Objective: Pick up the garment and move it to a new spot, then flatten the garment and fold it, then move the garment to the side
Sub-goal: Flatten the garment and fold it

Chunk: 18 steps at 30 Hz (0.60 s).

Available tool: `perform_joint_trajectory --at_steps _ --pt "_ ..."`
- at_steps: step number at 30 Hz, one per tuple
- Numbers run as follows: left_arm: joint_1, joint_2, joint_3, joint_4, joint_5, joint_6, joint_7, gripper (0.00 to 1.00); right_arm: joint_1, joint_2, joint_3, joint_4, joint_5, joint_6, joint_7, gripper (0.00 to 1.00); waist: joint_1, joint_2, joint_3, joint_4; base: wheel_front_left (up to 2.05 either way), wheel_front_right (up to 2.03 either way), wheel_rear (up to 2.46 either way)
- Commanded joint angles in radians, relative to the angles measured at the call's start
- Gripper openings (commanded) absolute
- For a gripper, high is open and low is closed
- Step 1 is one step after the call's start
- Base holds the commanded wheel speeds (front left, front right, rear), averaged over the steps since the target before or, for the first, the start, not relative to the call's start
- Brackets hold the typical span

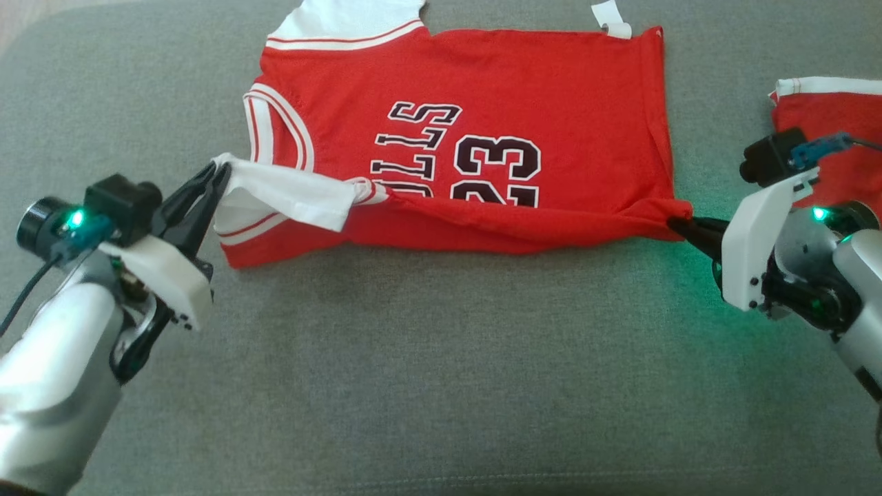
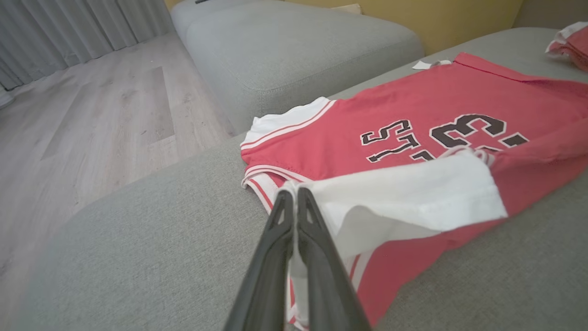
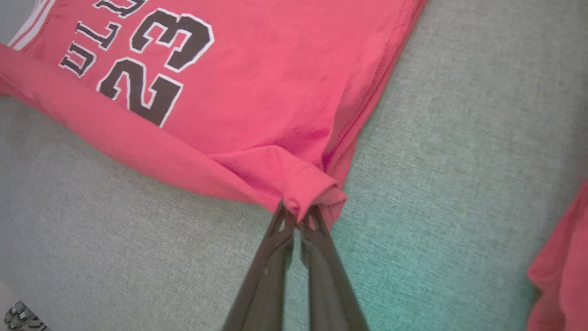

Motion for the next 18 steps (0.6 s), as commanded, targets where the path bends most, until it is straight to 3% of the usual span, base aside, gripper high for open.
perform_joint_trajectory --at_steps 1,10,12,13,18 --pt "-0.067 0.043 0.027 -0.002 -0.003 -0.001 -0.015 0.0 -0.02 -0.009 -0.014 -0.012 -0.01 -0.001 0.006 0.0 -0.0001 -0.0001 0.006 -0.002 0.0 0.0 0.0" --pt "-0.207 0.031 -0.099 0.111 -0.043 -0.001 -0.029 0.0 -0.075 0.016 -0.041 0.013 -0.025 -0.001 0.043 0.0 -0.0001 -0.0001 0.044 0.005 0.0 0.0 0.0" --pt "-0.243 0.027 -0.118 0.136 -0.052 -0.001 -0.033 0.0 -0.098 0.02 -0.051 0.016 -0.039 -0.001 0.034 0.42 -0.0001 -0.0001 0.056 0.005 0.0 0.0 0.0" --pt "-0.259 0.025 -0.126 0.15 -0.057 -0.001 -0.035 0.0 -0.11 0.025 -0.059 0.022 -0.046 -0.001 0.027 1.0 -0.0001 -0.0001 0.061 0.005 0.0 0.0 0.0" --pt "-0.33 0.003 -0.15 0.231 -0.074 -0.001 -0.046 0.0 -0.172 0.056 -0.093 0.065 -0.09 -0.001 -0.009 1.0 -0.0001 -0.0001 0.081 0.005 0.0 0.0 0.0"
